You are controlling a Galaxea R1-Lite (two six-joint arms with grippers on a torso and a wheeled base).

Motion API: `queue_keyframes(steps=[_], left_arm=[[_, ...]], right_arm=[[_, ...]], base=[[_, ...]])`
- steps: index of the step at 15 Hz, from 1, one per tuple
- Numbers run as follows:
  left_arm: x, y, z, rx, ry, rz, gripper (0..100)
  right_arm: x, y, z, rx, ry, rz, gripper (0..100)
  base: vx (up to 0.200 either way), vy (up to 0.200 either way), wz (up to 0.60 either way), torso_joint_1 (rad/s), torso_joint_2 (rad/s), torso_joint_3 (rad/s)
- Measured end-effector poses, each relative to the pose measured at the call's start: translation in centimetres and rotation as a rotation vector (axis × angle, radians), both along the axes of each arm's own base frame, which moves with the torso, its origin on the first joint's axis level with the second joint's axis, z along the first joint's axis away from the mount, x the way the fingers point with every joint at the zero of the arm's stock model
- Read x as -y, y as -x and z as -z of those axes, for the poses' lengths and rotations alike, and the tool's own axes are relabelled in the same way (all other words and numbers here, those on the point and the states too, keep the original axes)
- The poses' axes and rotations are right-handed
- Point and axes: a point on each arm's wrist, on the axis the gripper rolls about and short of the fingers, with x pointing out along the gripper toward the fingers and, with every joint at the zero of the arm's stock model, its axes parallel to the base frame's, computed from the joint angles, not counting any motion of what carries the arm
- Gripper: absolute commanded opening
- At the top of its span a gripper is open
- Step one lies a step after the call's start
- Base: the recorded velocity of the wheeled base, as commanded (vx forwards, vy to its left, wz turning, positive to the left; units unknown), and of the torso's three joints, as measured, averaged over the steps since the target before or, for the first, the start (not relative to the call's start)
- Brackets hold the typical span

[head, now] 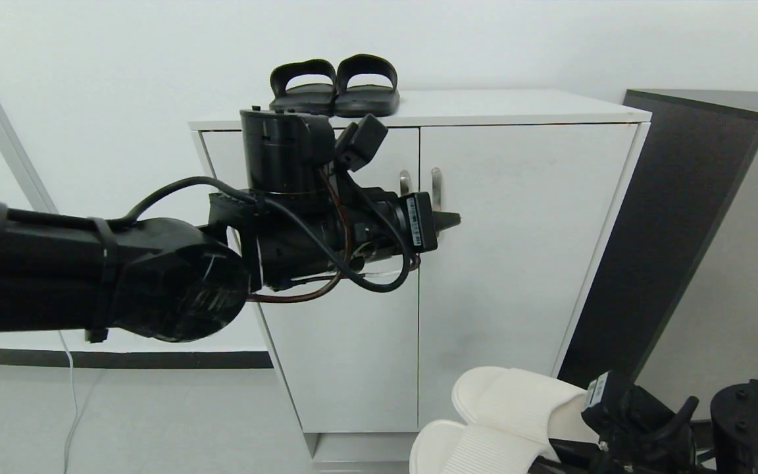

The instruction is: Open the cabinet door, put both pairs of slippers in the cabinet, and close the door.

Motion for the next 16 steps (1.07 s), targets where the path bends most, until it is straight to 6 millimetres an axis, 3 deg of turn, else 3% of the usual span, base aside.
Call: queue_keyframes(steps=[3,6,7,10,16], left_arm=[[-0.2,1.6,-0.3,0.001,-0.001,0.011,0],[-0.4,1.3,-0.9,0.019,0.013,0.005,0],[-0.5,0.5,-1.1,0.026,0.018,-0.012,100],[-0.7,-2.1,-0.9,0.029,0.022,-0.041,100],[0.8,-5.1,-0.3,0.026,0.023,-0.054,100]], right_arm=[[0.2,0.3,-0.1,0.005,-0.006,-0.008,0],[0.2,0.3,-0.2,0.008,-0.008,-0.006,0],[0.2,0.3,-0.2,0.008,-0.008,-0.006,0],[0.2,0.3,-0.2,0.009,-0.008,-0.005,0],[0.1,0.2,-0.2,0.007,-0.006,-0.004,0]], base=[[0.000,0.000,0.00,0.000,0.00,0.000],[0.000,0.000,0.00,0.000,0.00,0.000],[0.000,0.000,0.00,0.000,0.00,0.000],[0.000,0.000,0.00,0.000,0.00,0.000],[0.000,0.000,0.00,0.000,0.00,0.000]])
